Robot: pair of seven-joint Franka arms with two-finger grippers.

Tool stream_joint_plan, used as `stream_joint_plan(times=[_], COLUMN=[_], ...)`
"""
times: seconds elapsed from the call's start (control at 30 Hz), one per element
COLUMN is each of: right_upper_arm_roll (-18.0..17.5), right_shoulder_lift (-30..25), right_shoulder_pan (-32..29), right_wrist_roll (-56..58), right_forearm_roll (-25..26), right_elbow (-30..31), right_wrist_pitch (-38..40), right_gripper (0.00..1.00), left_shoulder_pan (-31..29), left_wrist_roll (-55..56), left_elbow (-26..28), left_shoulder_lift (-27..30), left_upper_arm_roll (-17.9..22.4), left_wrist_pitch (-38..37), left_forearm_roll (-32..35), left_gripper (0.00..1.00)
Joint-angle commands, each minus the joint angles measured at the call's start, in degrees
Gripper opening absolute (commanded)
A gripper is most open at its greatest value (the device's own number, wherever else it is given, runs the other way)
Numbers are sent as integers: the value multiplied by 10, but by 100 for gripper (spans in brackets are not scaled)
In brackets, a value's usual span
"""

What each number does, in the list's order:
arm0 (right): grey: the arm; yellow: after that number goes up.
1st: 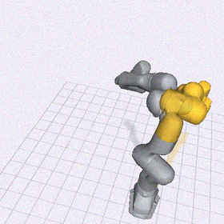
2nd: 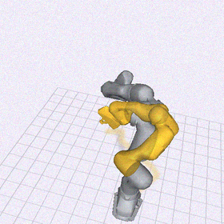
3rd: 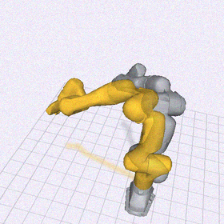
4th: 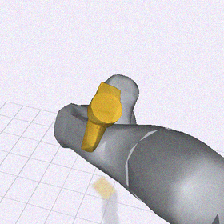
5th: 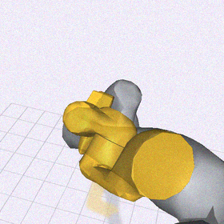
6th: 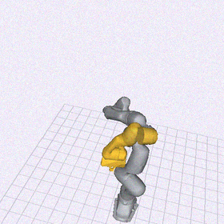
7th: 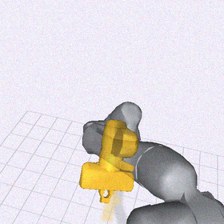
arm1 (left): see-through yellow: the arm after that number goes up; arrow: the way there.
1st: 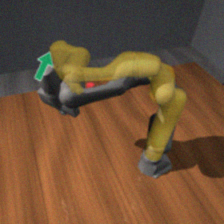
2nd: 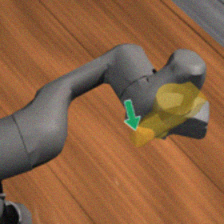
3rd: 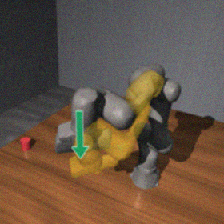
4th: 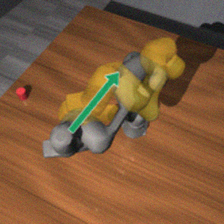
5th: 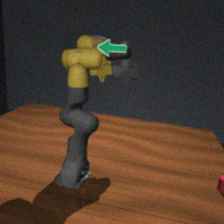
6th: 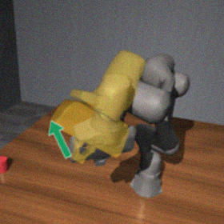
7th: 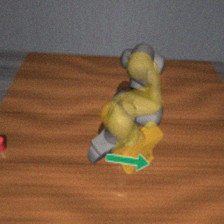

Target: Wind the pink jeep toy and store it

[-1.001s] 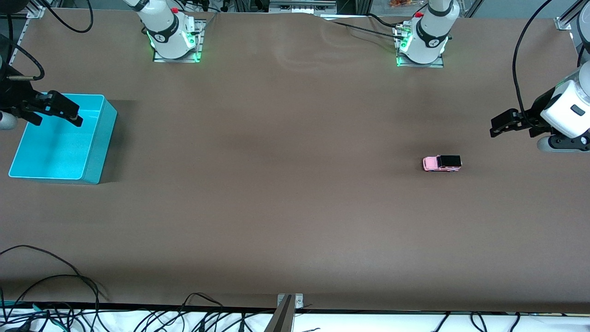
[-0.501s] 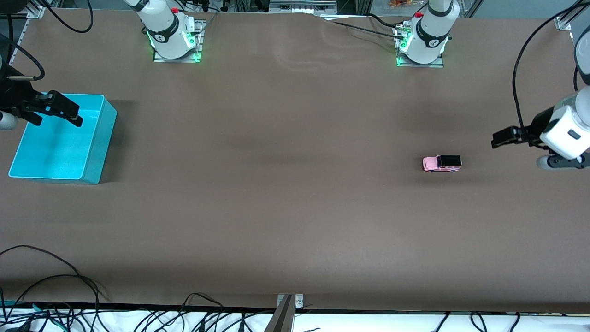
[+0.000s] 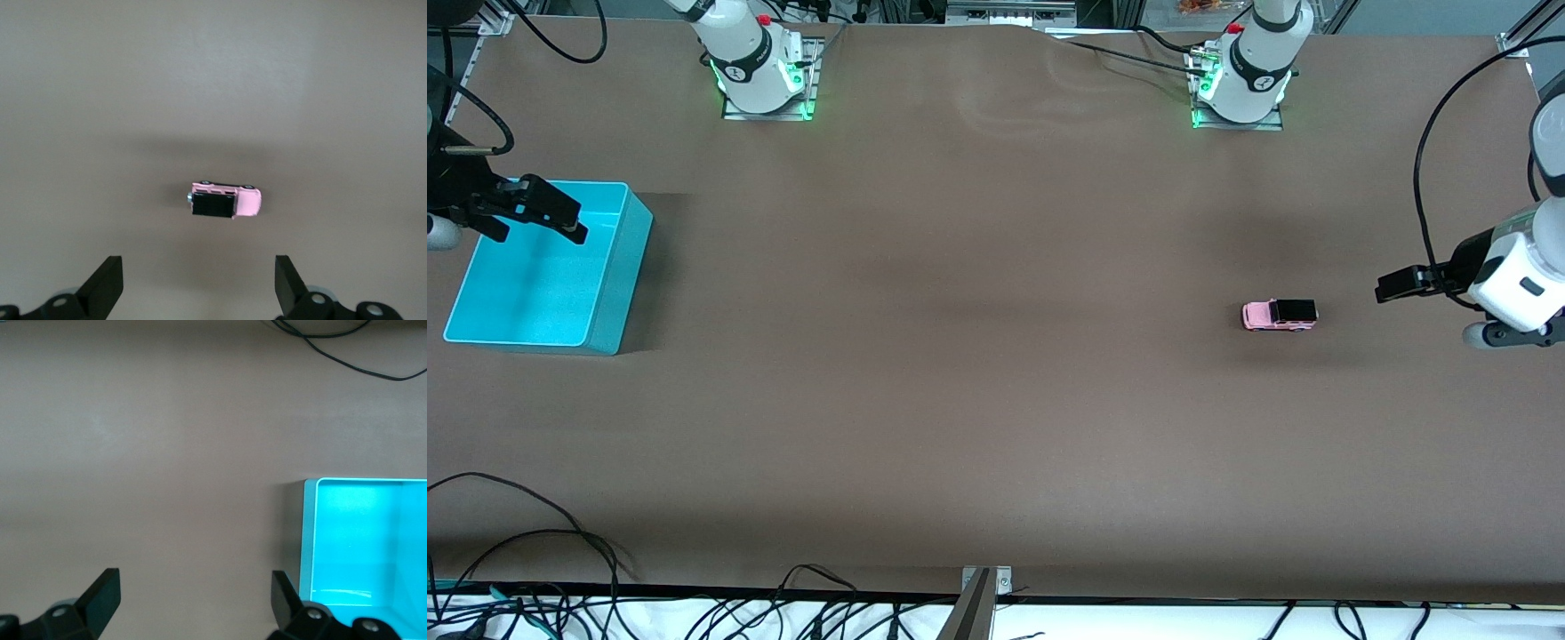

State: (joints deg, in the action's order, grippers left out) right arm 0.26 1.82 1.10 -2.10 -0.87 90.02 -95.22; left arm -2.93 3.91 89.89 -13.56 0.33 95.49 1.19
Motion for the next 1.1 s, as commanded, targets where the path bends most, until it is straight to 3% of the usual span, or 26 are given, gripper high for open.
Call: stream_joint_plan(times=[0.0, 0.2, 0.33, 0.6, 1.07], right_upper_arm_roll=[-2, -2, -2, -2, -2], right_shoulder_lift=[4, 4, 4, 4, 4], right_shoulder_pan=[0, 0, 0, 0, 0], right_wrist_roll=[-1, -1, -1, -1, -2], right_forearm_roll=[3, 4, 4, 3, 3], right_elbow=[-13, -13, -13, -13, -13], right_wrist_pitch=[9, 9, 9, 9, 6], right_gripper=[100, 100, 100, 100, 100], left_shoulder_pan=[6, 0, -18, -48, -45], left_wrist_roll=[62, 114, 139, 159, 316], left_elbow=[-6, 12, 53, 97, 133], left_shoulder_lift=[-30, -35, -25, -5, -6], left_upper_arm_roll=[-7, -8, -7, -6, -7], left_wrist_pitch=[21, 39, 68, 86, 147], left_forearm_roll=[32, 18, -22, -22, -15], left_gripper=[100, 100, 100, 100, 100])
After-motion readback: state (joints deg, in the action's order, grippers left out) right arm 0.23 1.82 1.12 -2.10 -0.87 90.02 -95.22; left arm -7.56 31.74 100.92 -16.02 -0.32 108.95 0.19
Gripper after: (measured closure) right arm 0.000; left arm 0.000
